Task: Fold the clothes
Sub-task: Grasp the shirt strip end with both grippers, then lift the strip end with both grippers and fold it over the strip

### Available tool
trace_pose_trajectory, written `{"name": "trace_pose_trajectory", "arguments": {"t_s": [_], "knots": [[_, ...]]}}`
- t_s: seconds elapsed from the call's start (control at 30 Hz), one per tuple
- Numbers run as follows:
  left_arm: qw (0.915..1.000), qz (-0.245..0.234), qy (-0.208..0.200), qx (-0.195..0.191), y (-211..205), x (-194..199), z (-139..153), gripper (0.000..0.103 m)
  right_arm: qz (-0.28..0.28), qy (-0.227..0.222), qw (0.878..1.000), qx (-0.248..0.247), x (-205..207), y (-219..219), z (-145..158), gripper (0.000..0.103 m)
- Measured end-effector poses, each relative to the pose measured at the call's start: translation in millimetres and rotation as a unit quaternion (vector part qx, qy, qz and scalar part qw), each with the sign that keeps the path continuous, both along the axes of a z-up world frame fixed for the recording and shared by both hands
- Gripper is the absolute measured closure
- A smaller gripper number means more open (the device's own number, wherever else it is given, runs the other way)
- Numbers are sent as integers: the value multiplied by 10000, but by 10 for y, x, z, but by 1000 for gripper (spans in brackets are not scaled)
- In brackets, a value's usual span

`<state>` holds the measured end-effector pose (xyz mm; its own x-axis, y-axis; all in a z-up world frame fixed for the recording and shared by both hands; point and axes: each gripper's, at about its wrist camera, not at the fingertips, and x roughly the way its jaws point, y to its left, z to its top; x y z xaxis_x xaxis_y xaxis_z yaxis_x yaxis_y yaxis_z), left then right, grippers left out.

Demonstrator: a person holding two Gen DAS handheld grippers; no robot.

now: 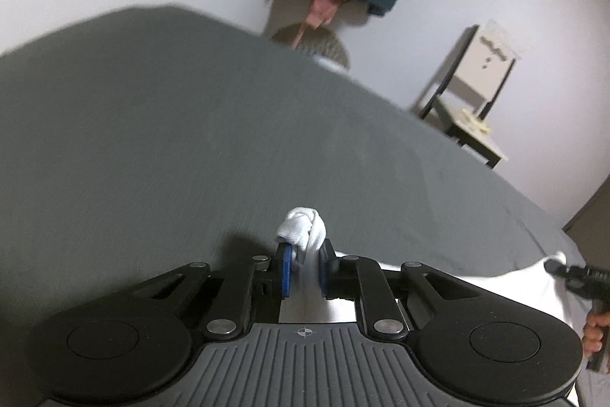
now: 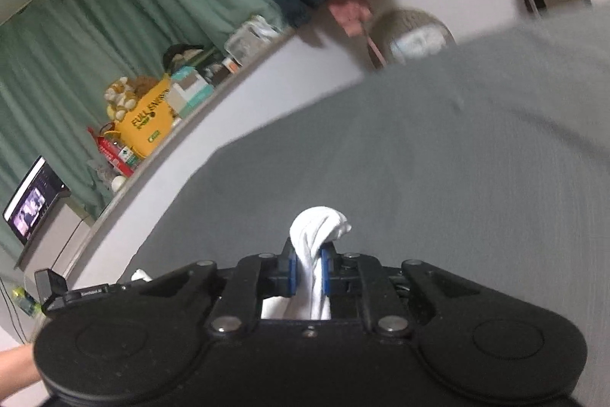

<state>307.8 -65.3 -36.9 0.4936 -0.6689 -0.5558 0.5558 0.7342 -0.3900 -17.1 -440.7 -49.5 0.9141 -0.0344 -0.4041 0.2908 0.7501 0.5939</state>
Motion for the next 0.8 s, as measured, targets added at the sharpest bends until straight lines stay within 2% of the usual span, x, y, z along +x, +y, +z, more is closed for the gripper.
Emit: {"name": "trace_pose_trajectory", "arguments": {"t_s": [0.03, 0.1, 0.13, 0.23, 0.3, 0.47, 0.57, 0.63, 0.73, 0.77, 0.8], "knots": [[9999, 63, -86, -96, 7, 21, 65, 89, -28, -59, 9998, -213, 29, 21, 114, 91], [9989, 228, -250, -320, 34, 65, 198, 89, -115, -162, 9994, -274, 72, -4, 237, 91], [9988, 272, -274, -308, 39, 84, 236, 89, -156, -210, 9992, -296, 93, -17, 295, 91], [9990, 202, -310, -243, 60, 68, 307, 89, -110, -183, 9997, -128, 45, -4, 265, 91], [9980, 86, -431, -456, 139, -33, 358, 89, -73, -190, 9997, -107, -29, 41, 256, 91], [9901, -169, -828, -1122, 624, -451, 491, 89, 204, -553, 9969, -520, -621, 412, 444, 91], [9857, -431, -1051, -1241, 909, -761, 552, 89, 519, -473, 9945, -775, -967, 701, 522, 91], [9881, -580, -1061, -946, 1025, -969, 492, 89, 729, -312, 9927, -913, -1171, 907, 554, 91], [9904, -798, -1048, -429, 1187, -1281, 381, 89, 999, 277, 9881, -1137, -1345, 1230, 503, 90], [9904, -870, -1042, -257, 1241, -1385, 344, 88, 1044, 516, 9843, -1328, -1343, 1328, 472, 87], [9901, -942, -1037, -84, 1295, -1489, 308, 82, 1088, 755, 9795, -1517, -1342, 1426, 441, 84]]}}
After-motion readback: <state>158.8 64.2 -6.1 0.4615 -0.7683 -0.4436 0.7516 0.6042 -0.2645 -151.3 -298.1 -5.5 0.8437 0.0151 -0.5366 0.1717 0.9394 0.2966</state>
